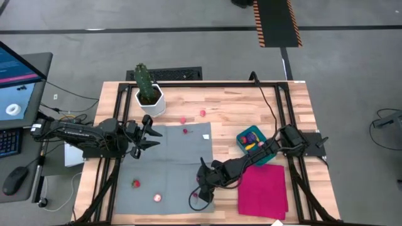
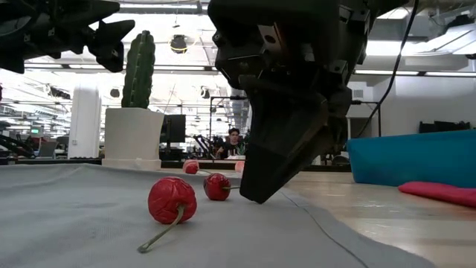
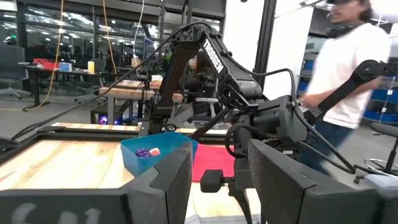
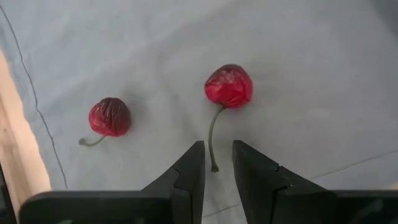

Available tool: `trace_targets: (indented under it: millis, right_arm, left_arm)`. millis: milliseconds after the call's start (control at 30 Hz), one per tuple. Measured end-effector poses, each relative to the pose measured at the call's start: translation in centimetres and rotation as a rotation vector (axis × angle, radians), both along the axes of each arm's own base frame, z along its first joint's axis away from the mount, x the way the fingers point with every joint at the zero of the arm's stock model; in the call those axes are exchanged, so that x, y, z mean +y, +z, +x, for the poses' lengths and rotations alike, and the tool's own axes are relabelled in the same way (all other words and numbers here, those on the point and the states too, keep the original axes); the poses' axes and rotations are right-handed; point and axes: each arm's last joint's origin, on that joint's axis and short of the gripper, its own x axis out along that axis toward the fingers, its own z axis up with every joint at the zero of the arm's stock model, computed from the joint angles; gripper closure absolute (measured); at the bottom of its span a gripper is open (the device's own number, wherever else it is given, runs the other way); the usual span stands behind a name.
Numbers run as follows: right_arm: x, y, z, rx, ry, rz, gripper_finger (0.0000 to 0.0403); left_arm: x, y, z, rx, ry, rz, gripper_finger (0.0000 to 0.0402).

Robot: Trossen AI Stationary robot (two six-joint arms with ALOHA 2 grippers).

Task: Pick and placing Produce into tupperware
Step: Put the red cherry into the blue bin

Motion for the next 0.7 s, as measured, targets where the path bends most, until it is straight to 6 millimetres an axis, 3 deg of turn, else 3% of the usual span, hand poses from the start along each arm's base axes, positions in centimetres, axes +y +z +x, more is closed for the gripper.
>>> trace_targets:
  millis: [233,467,700]
  right_arm:
    - [-0.11,0.83,0.46,-0.005,0.006,0.002,0.0309]
    - [-0.02,0.82,0.42,0.006,0.027,0.024,0.0389]
    - [-0.02,0.83,0.43,0.007,0.02,0.028,0.0355]
  left_arm:
    - [0.0,0.0,0.0,0.0,-0.001,0.0,0.0254]
    - [-0.01,-0.01,0.0,0.001,-0.003,0.0,0.0254]
    - [-0.01,0.0,0.0,0.0,-0.003,0.001,0.0253]
